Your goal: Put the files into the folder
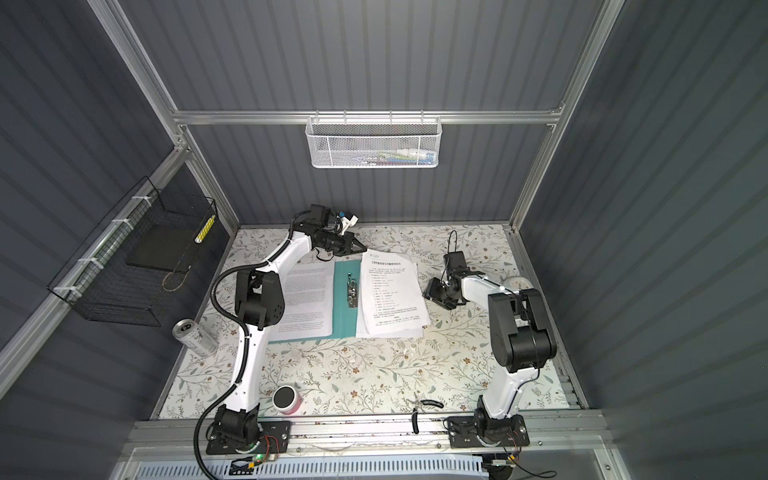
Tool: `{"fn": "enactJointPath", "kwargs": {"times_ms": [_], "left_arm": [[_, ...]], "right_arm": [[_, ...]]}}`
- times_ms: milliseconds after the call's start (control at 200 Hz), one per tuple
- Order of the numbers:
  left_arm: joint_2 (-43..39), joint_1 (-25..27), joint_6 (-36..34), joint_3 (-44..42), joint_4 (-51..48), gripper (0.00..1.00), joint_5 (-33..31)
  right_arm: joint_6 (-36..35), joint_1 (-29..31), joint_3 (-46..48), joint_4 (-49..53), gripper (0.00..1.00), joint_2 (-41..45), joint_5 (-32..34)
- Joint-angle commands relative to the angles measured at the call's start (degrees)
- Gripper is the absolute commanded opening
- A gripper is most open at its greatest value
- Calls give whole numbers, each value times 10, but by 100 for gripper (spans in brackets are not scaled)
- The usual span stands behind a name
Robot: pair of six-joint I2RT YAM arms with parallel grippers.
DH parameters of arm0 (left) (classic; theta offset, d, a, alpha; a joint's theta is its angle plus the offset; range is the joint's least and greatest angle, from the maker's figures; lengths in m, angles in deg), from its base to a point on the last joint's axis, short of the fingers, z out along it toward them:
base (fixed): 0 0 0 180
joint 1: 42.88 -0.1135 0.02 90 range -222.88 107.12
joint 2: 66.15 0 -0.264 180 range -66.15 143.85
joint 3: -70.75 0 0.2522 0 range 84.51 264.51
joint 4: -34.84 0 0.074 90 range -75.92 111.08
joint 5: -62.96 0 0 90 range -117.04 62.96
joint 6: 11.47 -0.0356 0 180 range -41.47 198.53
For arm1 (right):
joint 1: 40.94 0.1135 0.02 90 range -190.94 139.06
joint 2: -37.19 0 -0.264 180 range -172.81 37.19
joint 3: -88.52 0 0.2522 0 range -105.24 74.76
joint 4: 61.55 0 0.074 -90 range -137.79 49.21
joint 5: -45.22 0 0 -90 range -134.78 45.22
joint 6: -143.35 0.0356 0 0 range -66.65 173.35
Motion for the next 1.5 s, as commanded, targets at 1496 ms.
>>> {"fn": "enactJointPath", "kwargs": {"times_ms": [1496], "left_arm": [[16, 2, 27, -49, 56, 0, 26]], "right_arm": [[15, 31, 13, -49, 21, 4, -143]]}}
